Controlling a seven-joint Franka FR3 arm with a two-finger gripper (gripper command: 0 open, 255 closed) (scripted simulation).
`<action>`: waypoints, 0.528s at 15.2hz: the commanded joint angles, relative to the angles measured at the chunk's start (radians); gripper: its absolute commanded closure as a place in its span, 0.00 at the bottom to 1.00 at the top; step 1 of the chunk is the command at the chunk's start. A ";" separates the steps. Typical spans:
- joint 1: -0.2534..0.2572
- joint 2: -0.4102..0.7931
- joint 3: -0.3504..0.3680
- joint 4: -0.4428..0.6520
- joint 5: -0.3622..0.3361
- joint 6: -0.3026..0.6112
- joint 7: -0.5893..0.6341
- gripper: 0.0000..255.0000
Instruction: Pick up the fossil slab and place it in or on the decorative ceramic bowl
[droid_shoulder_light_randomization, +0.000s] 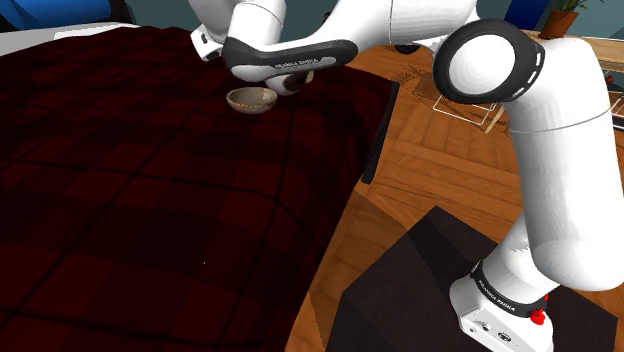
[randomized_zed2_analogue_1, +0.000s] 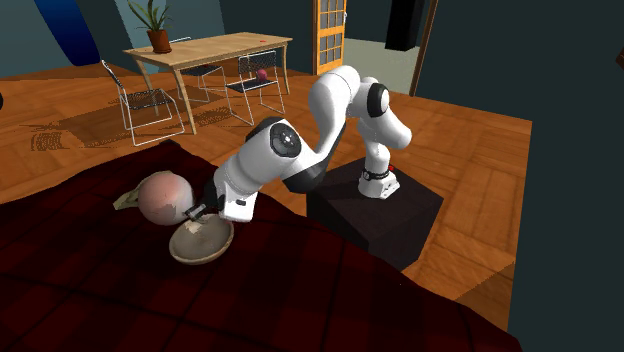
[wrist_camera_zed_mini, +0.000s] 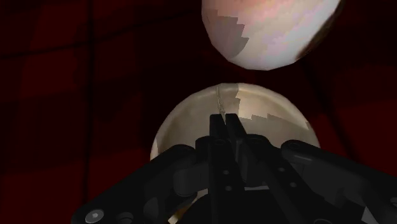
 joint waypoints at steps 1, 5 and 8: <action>-0.007 0.032 -0.005 0.039 -0.001 0.009 -0.018 1.00; -0.013 0.031 -0.011 -0.010 -0.014 0.043 0.019 1.00; -0.016 0.033 -0.016 -0.042 -0.025 0.066 0.046 1.00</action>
